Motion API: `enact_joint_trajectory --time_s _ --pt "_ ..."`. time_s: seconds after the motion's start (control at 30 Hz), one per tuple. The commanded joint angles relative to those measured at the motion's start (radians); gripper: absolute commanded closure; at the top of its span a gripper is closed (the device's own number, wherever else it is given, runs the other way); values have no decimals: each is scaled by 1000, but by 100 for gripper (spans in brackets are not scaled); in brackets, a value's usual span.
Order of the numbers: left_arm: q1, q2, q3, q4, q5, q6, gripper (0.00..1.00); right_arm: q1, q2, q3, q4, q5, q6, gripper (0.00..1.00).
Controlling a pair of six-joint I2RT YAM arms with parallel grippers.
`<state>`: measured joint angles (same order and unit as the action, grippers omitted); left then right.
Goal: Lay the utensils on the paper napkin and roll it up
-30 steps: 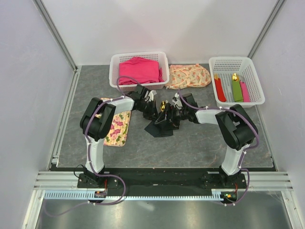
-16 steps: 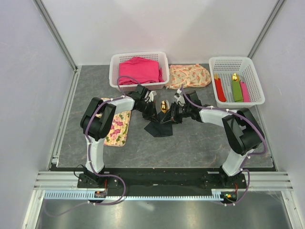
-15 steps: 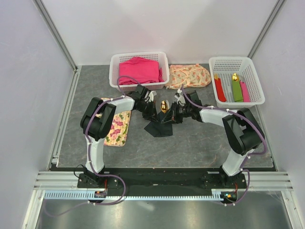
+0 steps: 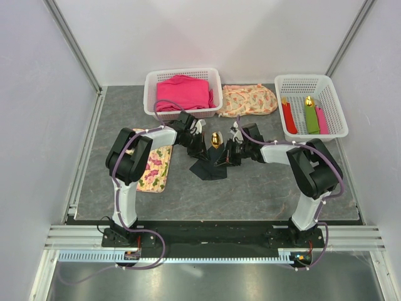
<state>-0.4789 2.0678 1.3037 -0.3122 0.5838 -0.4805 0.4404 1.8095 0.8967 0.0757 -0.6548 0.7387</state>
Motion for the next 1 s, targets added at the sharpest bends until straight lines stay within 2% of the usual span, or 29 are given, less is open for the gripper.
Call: enact_joint_trajectory --time_s 0.0,0.23,0.4,0.6,0.97 --pt "5 -41 -7 27 -27 10 97 26 33 -22 50 43 -38 100" --pt "13 -170 -43 100 45 -44 92 44 77 -27 67 63 -6 100" --pt "13 -285 -155 199 106 -121 84 41 99 -28 72 70 19 100" --pt "5 -278 -273 295 143 -210 81 44 102 -50 95 73 60 100" --pt "-6 -167 -297 286 105 -190 81 44 83 -84 121 69 99 100"
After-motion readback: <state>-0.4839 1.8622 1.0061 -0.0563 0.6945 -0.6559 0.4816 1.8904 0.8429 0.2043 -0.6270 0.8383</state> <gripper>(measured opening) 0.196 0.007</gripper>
